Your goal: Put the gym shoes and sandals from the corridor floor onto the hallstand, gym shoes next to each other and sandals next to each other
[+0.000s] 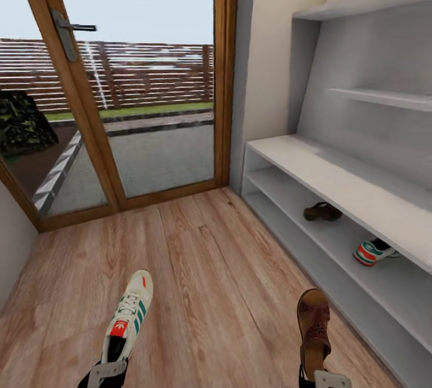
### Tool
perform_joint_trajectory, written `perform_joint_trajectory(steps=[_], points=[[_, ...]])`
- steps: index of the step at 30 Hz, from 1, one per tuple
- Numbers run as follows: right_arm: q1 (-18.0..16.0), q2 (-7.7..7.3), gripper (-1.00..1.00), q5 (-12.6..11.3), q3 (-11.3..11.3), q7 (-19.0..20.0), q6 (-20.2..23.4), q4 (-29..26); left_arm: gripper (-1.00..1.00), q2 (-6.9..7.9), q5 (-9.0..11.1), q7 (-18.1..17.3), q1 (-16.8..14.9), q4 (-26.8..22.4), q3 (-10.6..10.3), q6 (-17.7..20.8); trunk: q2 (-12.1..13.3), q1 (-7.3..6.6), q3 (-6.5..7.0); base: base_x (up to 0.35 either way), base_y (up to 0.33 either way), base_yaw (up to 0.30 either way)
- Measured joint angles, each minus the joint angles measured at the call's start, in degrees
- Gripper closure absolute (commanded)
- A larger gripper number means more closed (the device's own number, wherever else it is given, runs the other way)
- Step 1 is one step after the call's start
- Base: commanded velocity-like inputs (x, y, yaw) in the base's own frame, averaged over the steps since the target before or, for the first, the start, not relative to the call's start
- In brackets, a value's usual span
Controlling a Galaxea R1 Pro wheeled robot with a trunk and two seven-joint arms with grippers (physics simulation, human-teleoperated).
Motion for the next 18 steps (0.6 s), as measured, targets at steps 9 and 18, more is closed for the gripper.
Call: perform_joint_trajectory(steps=[9,18], points=[[0.0,0.00,1.00,0.0,0.0,0.0,0.0,0.0,1.00,-0.07,0.0,0.0,0.0,0.0,0.0,0.0,0.0,-0.02,0.20,0.101,0.189,-0.262],[0.0,0.00,1.00,0.0,0.0,0.0,0.0,0.0,1.00,-0.07,0.0,0.0,0.0,0.0,0.0,0.0,0.0,-0.02,0.40,0.219,0.261,-0.262]])
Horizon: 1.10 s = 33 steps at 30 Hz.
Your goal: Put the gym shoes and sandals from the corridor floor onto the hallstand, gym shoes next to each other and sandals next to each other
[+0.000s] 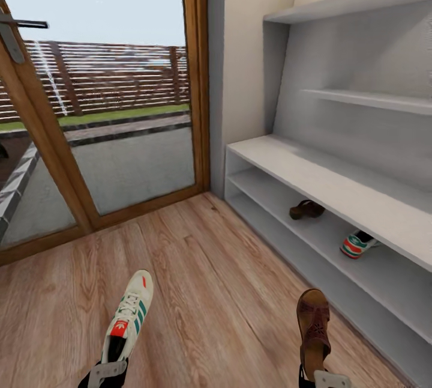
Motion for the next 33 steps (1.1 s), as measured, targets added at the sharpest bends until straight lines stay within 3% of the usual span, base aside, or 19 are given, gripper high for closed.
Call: perform_joint_trajectory(steps=[10,21,33], points=[[0.0,0.00,1.00,0.0,0.0,0.0,0.0,0.0,1.00,0.00,0.0,0.0,0.0,0.0,0.0,0.0,0.0,0.01,0.26,0.166,0.295,-0.273],[0.0,0.00,1.00,0.0,0.0,0.0,0.0,0.0,1.00,0.00,0.0,0.0,0.0,0.0,0.0,0.0,0.0,0.02,0.61,0.018,0.303,-0.283],[0.0,0.00,1.00,0.0,0.0,0.0,0.0,0.0,1.00,0.00,-0.1,0.0,0.0,0.0,0.0,0.0,0.0,0.02,1.00,0.000,0.047,-0.283]])
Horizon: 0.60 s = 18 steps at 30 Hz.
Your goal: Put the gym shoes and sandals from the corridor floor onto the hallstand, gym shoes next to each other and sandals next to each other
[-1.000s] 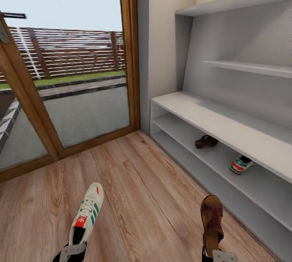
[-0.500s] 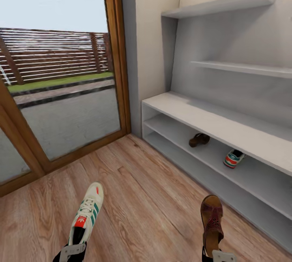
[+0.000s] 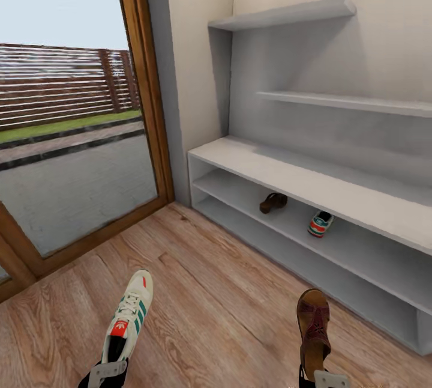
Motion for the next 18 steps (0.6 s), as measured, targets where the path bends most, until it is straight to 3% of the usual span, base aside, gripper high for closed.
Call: perform_joint_trajectory(steps=[18], points=[[0.0,0.00,1.00,0.0,0.0,0.0,0.0,0.0,1.00,0.00,0.1,0.0,0.0,0.0,0.1,0.0,0.0,0.01,0.57,-0.017,0.016,-0.283]])
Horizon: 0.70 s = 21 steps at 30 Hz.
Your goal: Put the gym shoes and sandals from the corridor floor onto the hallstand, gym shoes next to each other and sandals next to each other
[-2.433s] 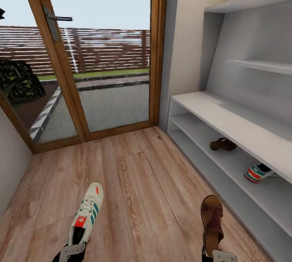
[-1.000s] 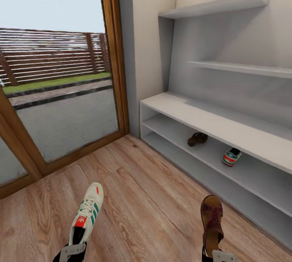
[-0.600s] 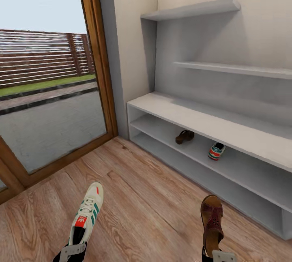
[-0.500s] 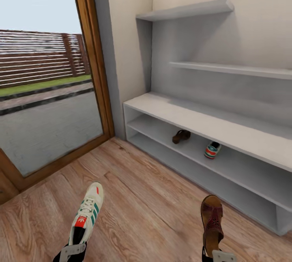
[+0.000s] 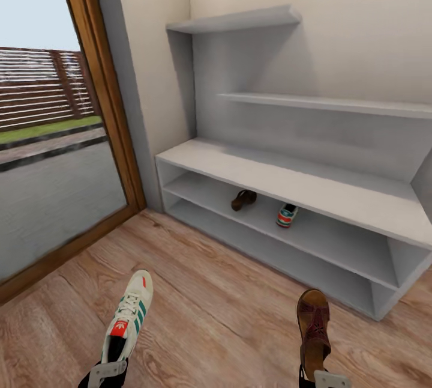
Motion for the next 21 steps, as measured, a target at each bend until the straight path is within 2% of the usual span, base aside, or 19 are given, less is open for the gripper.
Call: perform_joint_trajectory(steps=[6,21], points=[[0.0,0.00,1.00,0.0,0.0,0.0,0.0,0.0,1.00,0.00,0.0,0.0,0.0,0.0,0.0,0.0,0.0,0.00,0.19,-0.124,0.122,-0.283],[0.0,0.00,1.00,0.0,0.0,0.0,0.0,0.0,1.00,0.00,0.0,0.0,0.0,0.0,0.0,0.0,0.0,-0.01,0.67,-0.006,0.006,-0.284]])
